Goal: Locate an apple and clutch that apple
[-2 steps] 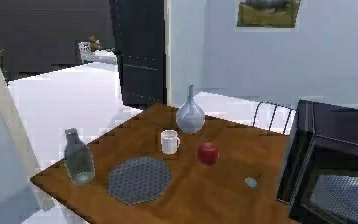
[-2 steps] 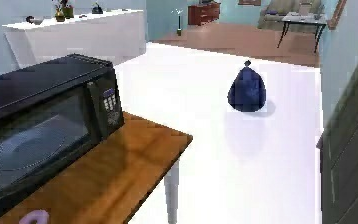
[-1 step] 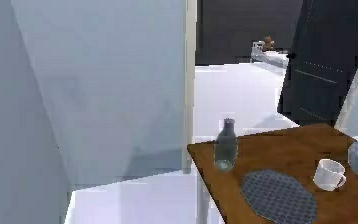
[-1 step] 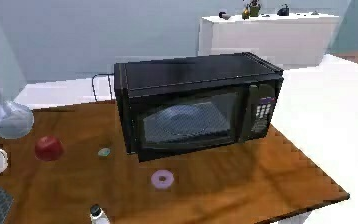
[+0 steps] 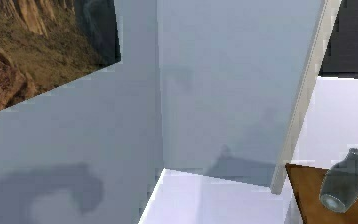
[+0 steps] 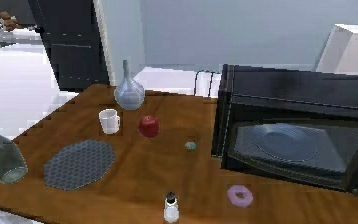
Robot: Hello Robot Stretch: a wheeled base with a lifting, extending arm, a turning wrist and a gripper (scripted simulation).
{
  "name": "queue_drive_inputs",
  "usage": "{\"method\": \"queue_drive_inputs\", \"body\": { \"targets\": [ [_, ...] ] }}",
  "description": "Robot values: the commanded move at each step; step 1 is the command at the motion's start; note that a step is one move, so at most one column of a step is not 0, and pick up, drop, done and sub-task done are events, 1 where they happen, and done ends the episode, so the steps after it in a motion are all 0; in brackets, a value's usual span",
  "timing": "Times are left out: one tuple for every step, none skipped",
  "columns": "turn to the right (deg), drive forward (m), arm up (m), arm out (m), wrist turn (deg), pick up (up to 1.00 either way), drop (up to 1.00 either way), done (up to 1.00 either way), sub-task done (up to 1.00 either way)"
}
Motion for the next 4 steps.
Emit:
{"method": "queue_drive_inputs", "body": {
  "targets": [
    [0.0, 0.0, 0.5, 0.0, 0.0, 0.0, 0.0, 0.0, 0.0],
    [0.0, 0.0, 0.38, 0.0, 0.0, 0.0, 0.0, 0.0, 0.0],
    [0.0, 0.0, 0.0, 0.5, 0.0, 0.0, 0.0, 0.0, 0.0],
    [0.0, 0.0, 0.0, 0.0, 45.0, 0.0, 0.0, 0.0, 0.0]
  ]
}}
